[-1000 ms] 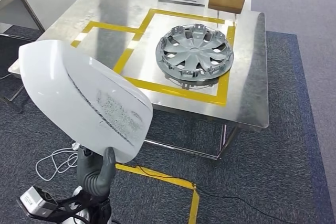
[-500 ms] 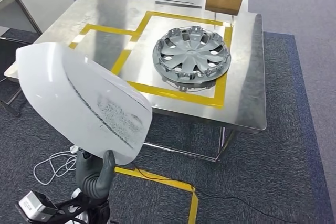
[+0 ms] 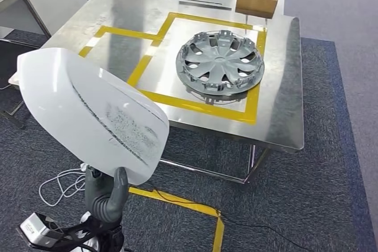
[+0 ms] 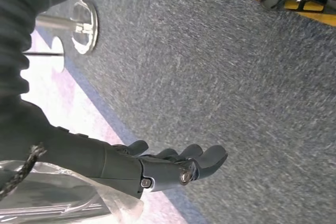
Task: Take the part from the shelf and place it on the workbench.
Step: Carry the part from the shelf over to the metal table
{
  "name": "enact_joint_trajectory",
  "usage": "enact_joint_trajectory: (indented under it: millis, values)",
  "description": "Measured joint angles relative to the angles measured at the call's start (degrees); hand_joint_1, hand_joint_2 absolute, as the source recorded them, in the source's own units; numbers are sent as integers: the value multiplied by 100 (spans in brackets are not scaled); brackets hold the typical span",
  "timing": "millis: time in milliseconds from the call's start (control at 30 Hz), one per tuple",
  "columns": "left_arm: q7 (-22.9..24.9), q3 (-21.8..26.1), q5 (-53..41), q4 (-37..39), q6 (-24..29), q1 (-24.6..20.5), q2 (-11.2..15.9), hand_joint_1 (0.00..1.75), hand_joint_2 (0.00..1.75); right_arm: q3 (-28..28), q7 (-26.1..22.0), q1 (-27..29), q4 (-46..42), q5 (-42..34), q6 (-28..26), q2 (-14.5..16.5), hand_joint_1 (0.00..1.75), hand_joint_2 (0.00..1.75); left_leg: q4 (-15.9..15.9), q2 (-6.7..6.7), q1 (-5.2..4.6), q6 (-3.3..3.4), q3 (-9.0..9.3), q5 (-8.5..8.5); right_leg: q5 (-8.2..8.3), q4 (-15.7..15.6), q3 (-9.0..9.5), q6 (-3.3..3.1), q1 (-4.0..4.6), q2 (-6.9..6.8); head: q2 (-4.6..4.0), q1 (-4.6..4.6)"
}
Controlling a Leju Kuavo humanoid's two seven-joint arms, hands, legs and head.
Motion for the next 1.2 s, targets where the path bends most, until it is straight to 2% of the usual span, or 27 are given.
enact_joint_trajectory:
  millis: [67,133,167,233,267,300,333,400,433,467,500,567,633,667,733,767,800,833,900,933,967,1000,1067,1100,1133,1200]
  values:
    - [2,8,0,0,0,0,0,175,175,0,1,11,0,-2,0,0,0,175,5,0,7,-48,5,-7,18,-16,17,-62,-4,0,0,-2]
    - [2,17,5,0,3,-1,0,175,175,-1,2,13,0,1,1,0,0,175,199,5,19,-106,-63,-158,31,-32,33,-129,-21,-9,0,-21]
    - [3,22,16,0,7,0,0,175,175,-1,5,10,0,4,1,0,0,175,461,9,27,-137,-174,-319,33,-37,39,-156,-29,-15,0,-34]
    - [4,35,44,0,15,7,0,175,175,-1,23,8,0,11,3,-1,0,175,1204,13,40,-178,-511,-674,23,-34,41,-184,-25,-20,0,-53]
    - [4,43,59,0,18,13,0,175,175,-1,38,11,0,13,4,-1,0,175,1500,14,44,-185,-649,-764,19,-33,45,-189,-22,-23,0,-51]
    - [4,50,73,0,18,19,0,175,175,-1,51,14,0,14,4,-1,0,175,1616,14,45,-182,-708,-748,14,-32,50,-192,-19,-22,0,-52]
    - [4,56,86,0,17,23,-1,175,175,-2,62,16,0,15,5,-1,0,175,1524,14,45,-169,-670,-627,8,-31,62,-192,-15,-19,0,-52]
    - [4,64,112,0,11,25,-4,175,175,-1,68,16,0,18,4,0,0,175,819,15,35,-109,-346,-219,-10,-32,97,-180,-10,-8,0,-52]
    - [4,66,116,0,2,24,-7,175,175,0,69,15,0,19,6,0,0,175,452,16,23,-75,-174,-77,-24,-28,106,-163,0,-4,0,-51]
    - [2,66,115,0,-19,21,-10,175,175,1,71,14,0,20,10,0,0,175,186,17,9,-47,-57,-5,-36,-26,104,-140,6,-4,0,-50]
    - [-1,66,107,-2,-54,19,-11,175,175,1,73,12,0,21,17,0,0,175,41,16,-4,-17,-11,-19,-40,-21,105,-108,11,-7,0,-48]
    - [-10,63,70,-9,-148,17,-15,175,175,3,77,8,-1,22,34,-1,0,175,-36,-3,-6,54,17,-109,-9,49,89,-13,9,-18,0,-45]
    - [-17,59,29,-16,-212,20,-20,175,175,10,83,5,-2,20,46,-2,0,175,-67,-3,10,132,112,-112,-82,252,21,62,-3,-22,0,-32]
    - [-17,58,20,-17,-221,20,-24,175,175,13,86,-2,-2,16,50,-2,0,175,-68,5,17,156,159,-93,-225,458,-78,72,-8,-20,0,-22]
    - [-17,62,29,-17,-199,20,-27,175,175,16,87,-9,-2,6,50,-3,0,175,-61,20,13,177,190,-87,-584,1087,-422,88,-11,-15,0,-10]
    - [-18,67,41,-17,-176,22,-28,175,175,16,87,-5,-2,-3,50,-4,0,175,-59,19,10,177,192,-99,-706,1378,-607,104,-12,-14,0,-8]
    - [-18,74,54,-17,-149,26,-29,175,175,15,89,4,-2,-11,49,-4,0,175,-57,14,10,175,200,-115,-723,1522,-723,125,-14,-15,0,-7]
    - [-19,84,70,-17,-120,33,-30,175,175,14,92,14,-2,-21,47,-7,0,175,-55,8,13,164,219,-136,-614,1455,-738,144,-17,-16,0,-6]
    - [-19,107,99,-17,-66,51,-32,175,175,12,99,26,-2,-38,42,-17,0,175,-52,-1,26,123,289,-195,-159,792,-492,154,-24,-14,0,-6]
    - [-20,119,110,-17,-42,60,-33,175,175,12,101,26,-2,-43,40,-22,0,175,-46,0,26,94,320,-223,-15,437,-354,145,-17,-13,0,-6]
    - [-21,128,117,-17,-23,68,-36,175,175,13,102,24,-1,-46,39,-26,0,175,-40,2,24,63,331,-249,48,194,-247,103,-7,-12,0,-5]
    - [-22,139,122,-18,-6,76,-39,175,175,13,102,23,-1,-49,38,-26,0,175,-35,5,18,30,331,-270,52,89,-195,49,6,-9,0,-12]
    - [-24,164,137,-27,11,92,-46,175,175,13,109,30,0,-54,36,-26,0,175,-23,5,9,-28,338,-285,56,69,-151,-74,14,-12,0,-21]
    - [-25,177,144,-34,15,98,-49,175,175,13,113,35,0,-57,34,-26,0,175,9,5,10,-57,344,-299,89,58,-123,-107,5,-14,0,-30]
    - [-27,189,151,-43,15,100,-51,175,175,12,116,38,0,-59,32,-26,0,175,107,7,12,-87,316,-326,93,46,-97,-132,-7,-18,0,-40]
    - [-30,208,167,-51,18,104,-55,175,175,12,118,31,0,-55,31,-26,0,175,620,13,27,-147,55,-527,88,30,-58,-167,-22,-21,0,-68]
